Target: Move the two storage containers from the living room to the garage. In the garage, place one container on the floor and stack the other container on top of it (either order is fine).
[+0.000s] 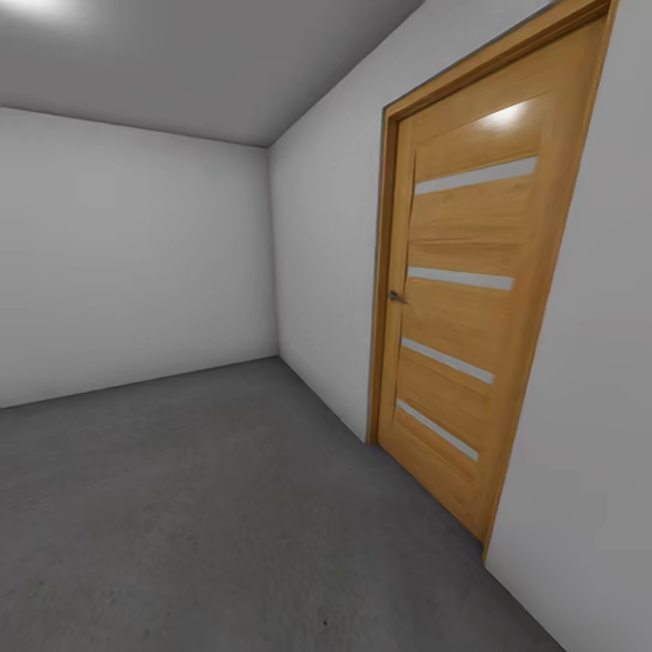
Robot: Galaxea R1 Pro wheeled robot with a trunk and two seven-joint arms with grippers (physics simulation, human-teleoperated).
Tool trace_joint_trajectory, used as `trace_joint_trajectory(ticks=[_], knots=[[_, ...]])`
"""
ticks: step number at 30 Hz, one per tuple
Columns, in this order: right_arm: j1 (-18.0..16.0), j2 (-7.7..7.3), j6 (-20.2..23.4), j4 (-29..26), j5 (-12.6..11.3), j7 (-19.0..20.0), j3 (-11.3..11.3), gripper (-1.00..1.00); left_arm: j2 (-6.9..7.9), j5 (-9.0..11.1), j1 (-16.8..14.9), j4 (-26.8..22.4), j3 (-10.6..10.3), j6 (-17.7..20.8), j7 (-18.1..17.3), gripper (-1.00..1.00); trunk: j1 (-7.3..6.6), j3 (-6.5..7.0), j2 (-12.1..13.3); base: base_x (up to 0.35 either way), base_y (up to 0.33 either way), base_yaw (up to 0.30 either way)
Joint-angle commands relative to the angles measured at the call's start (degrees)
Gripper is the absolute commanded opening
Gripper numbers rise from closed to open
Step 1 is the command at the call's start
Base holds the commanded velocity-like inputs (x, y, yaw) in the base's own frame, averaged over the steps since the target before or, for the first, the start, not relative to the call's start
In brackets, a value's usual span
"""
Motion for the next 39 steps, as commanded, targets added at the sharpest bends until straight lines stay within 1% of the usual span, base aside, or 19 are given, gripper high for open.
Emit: trace_joint_trajectory(ticks=[1,39], knots=[[0.00,0.01,-0.33,0.09,-0.59,0.04,0.49,1.00,0.00,0.57,-0.01,-0.02,0.02,-0.08,0.03,1.00,0.04,-0.04,-0.02,0.325,0.000,0.000],[0.02,-0.08,-0.45,0.09,-0.69,-0.15,0.41,1.00,-0.19,0.48,-0.01,-0.03,0.11,-0.86,0.07,1.00,0.04,-0.04,-0.02,0.325,0.000,0.000]])
